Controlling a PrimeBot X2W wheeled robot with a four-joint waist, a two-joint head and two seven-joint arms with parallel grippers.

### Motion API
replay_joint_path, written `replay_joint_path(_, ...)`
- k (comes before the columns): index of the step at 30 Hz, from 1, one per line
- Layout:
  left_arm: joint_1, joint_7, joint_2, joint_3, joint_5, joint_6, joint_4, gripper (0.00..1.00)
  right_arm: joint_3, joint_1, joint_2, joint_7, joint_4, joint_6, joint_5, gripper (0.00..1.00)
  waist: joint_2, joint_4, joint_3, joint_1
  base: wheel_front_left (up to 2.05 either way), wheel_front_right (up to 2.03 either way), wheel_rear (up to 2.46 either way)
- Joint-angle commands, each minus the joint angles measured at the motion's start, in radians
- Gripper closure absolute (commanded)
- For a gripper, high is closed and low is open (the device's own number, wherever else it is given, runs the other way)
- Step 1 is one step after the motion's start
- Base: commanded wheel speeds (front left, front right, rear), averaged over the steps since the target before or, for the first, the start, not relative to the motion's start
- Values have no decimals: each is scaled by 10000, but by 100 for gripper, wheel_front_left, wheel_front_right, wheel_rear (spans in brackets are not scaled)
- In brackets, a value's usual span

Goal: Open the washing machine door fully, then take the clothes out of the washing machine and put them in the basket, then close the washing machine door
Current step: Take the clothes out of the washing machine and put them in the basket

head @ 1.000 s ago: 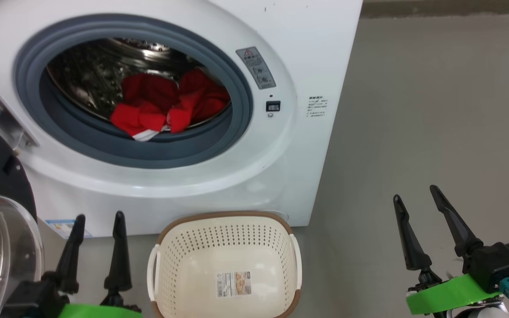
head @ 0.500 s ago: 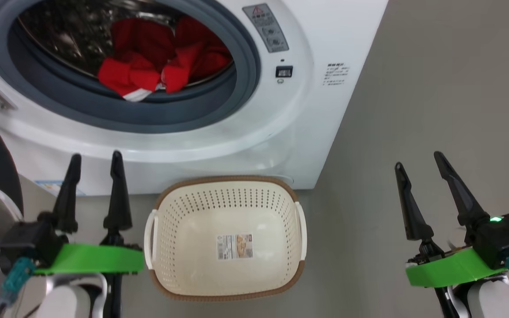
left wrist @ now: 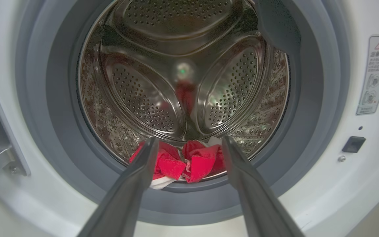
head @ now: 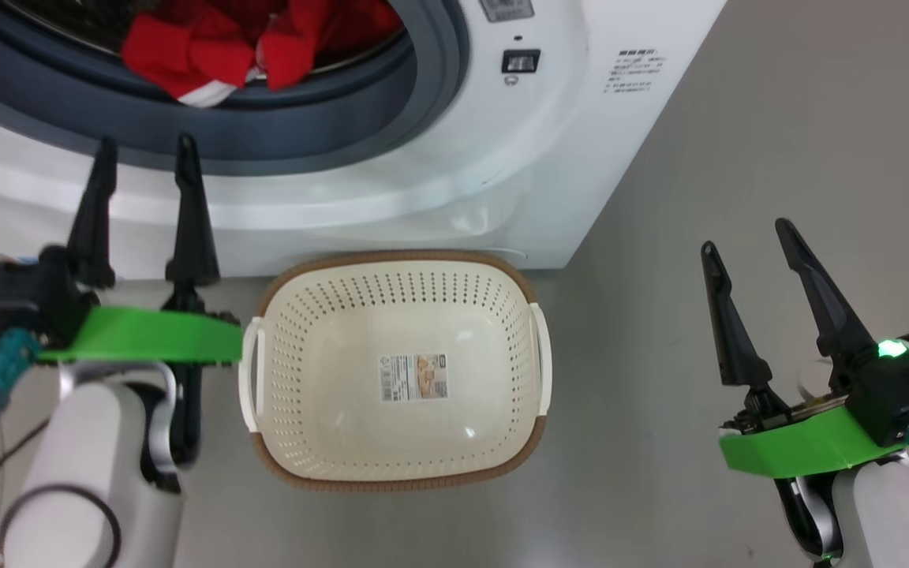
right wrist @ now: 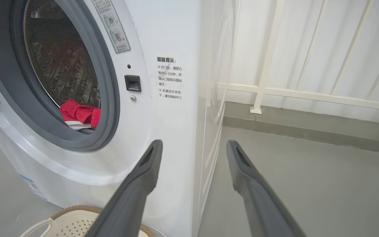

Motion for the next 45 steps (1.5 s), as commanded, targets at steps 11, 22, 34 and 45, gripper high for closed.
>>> replay_joint_path(11, -2309, -87, 686, 352, 102, -314, 1296, 0, 311, -607, -62, -63, -460, -9, -352, 0, 0, -164, 1314, 0, 0, 0, 0)
replay_joint_path(22, -4286, 64, 757, 201, 126, -481, 3212, 0, 468, -898, -62, -63, -510, -9, -431, 0, 0, -280, 1914, 0, 0, 0, 0)
replay_joint_path(34, -6147, 1364, 1098, -117, 347, -251, 5521, 0, 690, -1133, -62, -63, -392, -9, -311, 0, 0, -573, 2322, 0, 0, 0, 0)
replay_joint_path(45, -7152, 2770, 1390, -422, 526, 76, 7274, 0, 733, -1249, -62, -63, -283, -9, -54, 0, 0, -791, 2476, 0, 0, 0, 0)
